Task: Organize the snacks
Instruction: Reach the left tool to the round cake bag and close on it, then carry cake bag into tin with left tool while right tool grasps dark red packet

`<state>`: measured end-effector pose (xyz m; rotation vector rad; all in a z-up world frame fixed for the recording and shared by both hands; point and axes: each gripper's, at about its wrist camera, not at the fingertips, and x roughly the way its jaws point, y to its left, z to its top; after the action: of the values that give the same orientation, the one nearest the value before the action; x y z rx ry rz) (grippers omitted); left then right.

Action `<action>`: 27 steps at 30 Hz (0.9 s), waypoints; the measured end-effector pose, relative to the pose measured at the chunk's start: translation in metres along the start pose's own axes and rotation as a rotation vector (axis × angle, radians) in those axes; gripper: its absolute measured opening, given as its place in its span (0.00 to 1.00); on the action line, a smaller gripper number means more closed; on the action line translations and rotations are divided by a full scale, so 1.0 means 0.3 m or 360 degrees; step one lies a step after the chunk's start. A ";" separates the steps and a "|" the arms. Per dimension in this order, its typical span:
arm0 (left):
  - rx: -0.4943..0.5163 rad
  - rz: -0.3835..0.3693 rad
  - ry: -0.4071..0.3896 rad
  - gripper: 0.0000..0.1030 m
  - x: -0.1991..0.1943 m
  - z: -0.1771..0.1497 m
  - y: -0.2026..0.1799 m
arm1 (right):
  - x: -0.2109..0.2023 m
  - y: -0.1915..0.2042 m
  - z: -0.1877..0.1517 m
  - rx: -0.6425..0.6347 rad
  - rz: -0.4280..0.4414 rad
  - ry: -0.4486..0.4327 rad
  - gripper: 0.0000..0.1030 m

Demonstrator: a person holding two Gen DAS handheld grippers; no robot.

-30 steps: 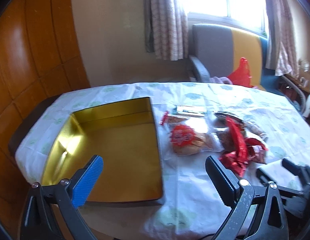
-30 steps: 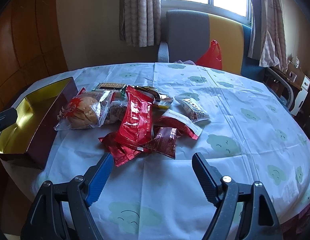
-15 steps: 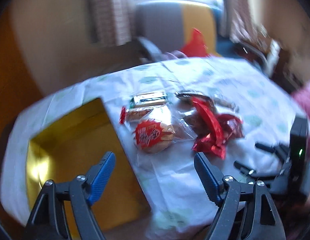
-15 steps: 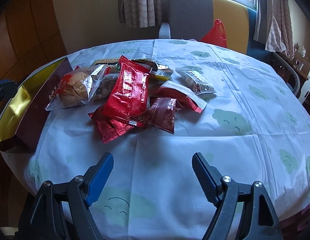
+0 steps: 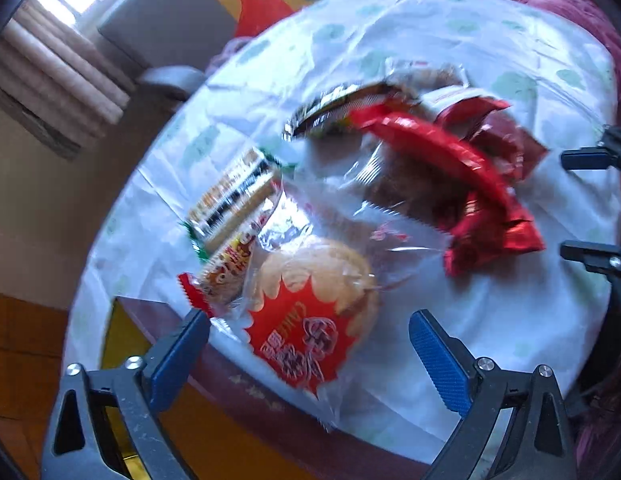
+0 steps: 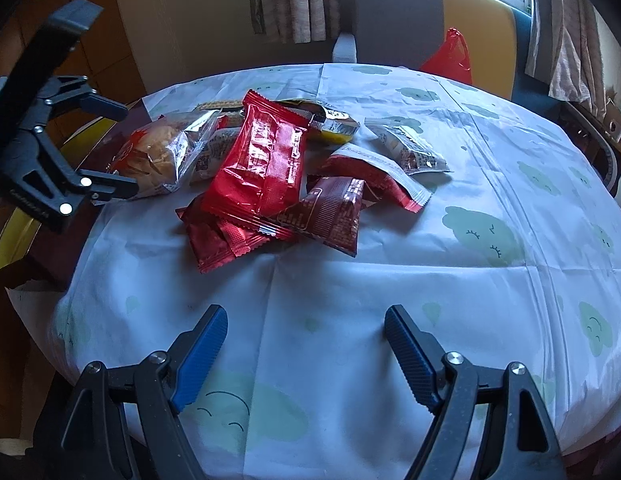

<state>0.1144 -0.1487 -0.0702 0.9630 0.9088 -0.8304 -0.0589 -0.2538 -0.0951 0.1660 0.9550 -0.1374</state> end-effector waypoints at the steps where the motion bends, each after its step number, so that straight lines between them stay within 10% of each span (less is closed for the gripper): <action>1: -0.0021 -0.0030 0.0009 0.82 0.012 0.003 0.006 | 0.001 -0.001 0.000 -0.0009 0.0004 -0.0002 0.81; 7: -0.0116 -0.0090 -0.0051 0.69 0.013 0.012 0.001 | -0.004 -0.010 -0.005 -0.0014 0.0039 -0.0024 0.79; 11: -0.0185 -0.0165 -0.0157 0.67 -0.053 -0.014 -0.039 | -0.025 -0.051 0.005 0.0048 0.0108 -0.0036 0.61; 27: -0.1127 -0.0396 -0.0660 0.67 -0.433 -0.305 0.072 | -0.022 -0.128 0.190 0.0348 0.0228 -0.0013 0.37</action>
<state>0.0601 -0.0338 0.0279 0.0558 0.8704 -0.7905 -0.0244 -0.3026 -0.0604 0.4341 0.9155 -0.1100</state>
